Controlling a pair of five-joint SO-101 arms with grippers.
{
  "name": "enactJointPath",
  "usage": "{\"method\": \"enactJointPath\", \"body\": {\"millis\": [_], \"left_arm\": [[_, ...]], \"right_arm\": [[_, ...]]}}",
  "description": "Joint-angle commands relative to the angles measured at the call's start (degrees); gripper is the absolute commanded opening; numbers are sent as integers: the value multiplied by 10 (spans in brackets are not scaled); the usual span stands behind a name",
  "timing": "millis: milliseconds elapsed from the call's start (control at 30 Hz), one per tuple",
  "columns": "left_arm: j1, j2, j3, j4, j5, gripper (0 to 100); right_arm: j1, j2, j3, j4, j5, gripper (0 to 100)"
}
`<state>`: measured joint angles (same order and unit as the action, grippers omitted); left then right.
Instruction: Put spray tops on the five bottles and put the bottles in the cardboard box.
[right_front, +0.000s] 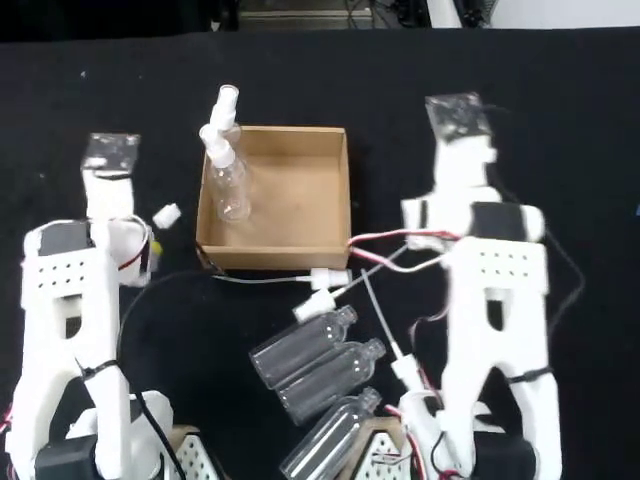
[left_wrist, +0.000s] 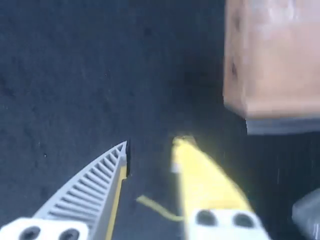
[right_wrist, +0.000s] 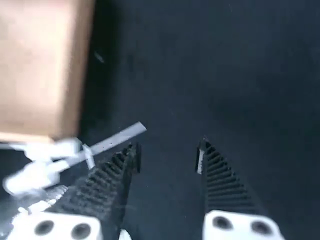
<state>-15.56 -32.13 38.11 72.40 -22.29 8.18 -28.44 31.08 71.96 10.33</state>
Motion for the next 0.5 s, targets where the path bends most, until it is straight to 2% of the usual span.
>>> {"method": "enactJointPath", "body": {"millis": [0, 100, 233, 367, 467], "left_arm": [[68, -25, -75, 122, -119, 227], [167, -31, -102, 181, -135, 227], [293, -35, -108, 199, -125, 227], [385, -29, -107, 182, -37, 239], [433, -29, -96, 153, 13, 304]], "right_arm": [[84, 7, -34, 25, 50, 178], [140, 21, -34, 33, 82, 178], [214, 32, -30, 37, 117, 178], [274, 42, -11, 33, 158, 178], [302, 47, 0, 33, 188, 178]]}}
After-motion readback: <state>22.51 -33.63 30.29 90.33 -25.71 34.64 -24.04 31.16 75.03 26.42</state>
